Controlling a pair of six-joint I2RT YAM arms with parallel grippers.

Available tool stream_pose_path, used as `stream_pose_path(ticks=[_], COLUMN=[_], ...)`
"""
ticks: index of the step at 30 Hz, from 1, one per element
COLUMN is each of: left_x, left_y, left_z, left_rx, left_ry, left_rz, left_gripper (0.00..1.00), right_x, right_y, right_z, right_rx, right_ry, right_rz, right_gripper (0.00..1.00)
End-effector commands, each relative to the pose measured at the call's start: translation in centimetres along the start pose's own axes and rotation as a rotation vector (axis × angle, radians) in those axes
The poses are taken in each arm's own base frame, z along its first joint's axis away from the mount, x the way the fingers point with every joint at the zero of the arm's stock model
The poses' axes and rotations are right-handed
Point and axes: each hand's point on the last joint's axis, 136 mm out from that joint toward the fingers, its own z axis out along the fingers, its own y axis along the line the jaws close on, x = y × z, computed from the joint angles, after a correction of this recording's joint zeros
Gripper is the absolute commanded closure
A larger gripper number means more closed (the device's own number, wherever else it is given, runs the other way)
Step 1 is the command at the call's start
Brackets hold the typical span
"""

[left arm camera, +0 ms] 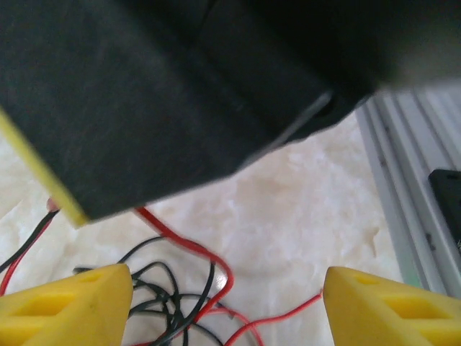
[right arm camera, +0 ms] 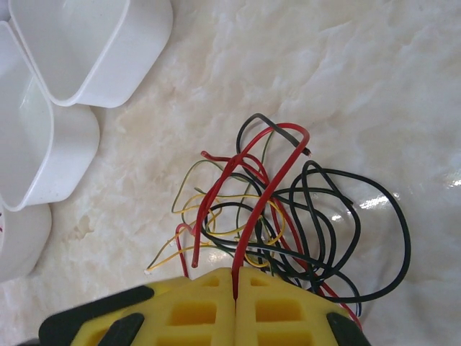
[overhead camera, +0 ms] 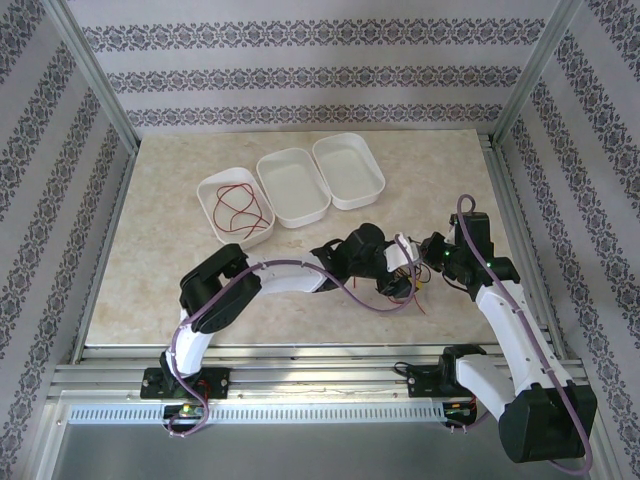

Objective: Untangle the cables

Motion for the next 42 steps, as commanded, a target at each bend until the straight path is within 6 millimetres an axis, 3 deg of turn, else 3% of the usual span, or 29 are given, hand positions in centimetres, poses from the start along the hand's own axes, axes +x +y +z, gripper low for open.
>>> stream_pose_path(ticks=[1,5,10,14,20,38,40,42], left_x=[-1.3,-1.4,-1.4,-1.7,-1.2,-1.2,-1.1,-1.0], left_y=[0.2,1.3,1.4,1.5,1.7,0.0,0.3,0.8], left_z=[1.4,2.5,3.3,1.4,0.2,3.8,4.1,4.3], left_rx=[-0.031,-0.083,-0.074,-0.116,-0.157,-0.035,-0.048,-0.070], left_ry=[-0.056,-0.069,-0.102,-0.229,-0.246,-0.246,-0.244,-0.236], left_rz=[-0.021,-0.056,-0.087,-0.113,-0.119,-0.177,-0.186,-0.188], left_gripper=[0.33,0.42,0.42,0.41,0.43,0.44,0.49,0.64], right_x=[-1.0,-0.8,-0.9,-1.3,-1.7,-1.6,-1.5,-1.4], right_y=[0.8,0.8,0.8,0.0,-0.2,1.1,1.1,1.0], right_z=[-0.6,-0.6,-0.7,-1.4,-1.9,-1.5,-1.5,-1.6], right_rx=[-0.020,-0.027,-0.032,0.004,-0.003,-0.085,-0.085,-0.082], right_ry=[-0.032,-0.029,-0.038,-0.086,-0.135,-0.113,-0.109,-0.108], right_rz=[0.016,0.030,0.045,0.066,0.107,0.160,0.160,0.158], right_gripper=[1.00,1.00,1.00,1.00,1.00,1.00,1.00,1.00])
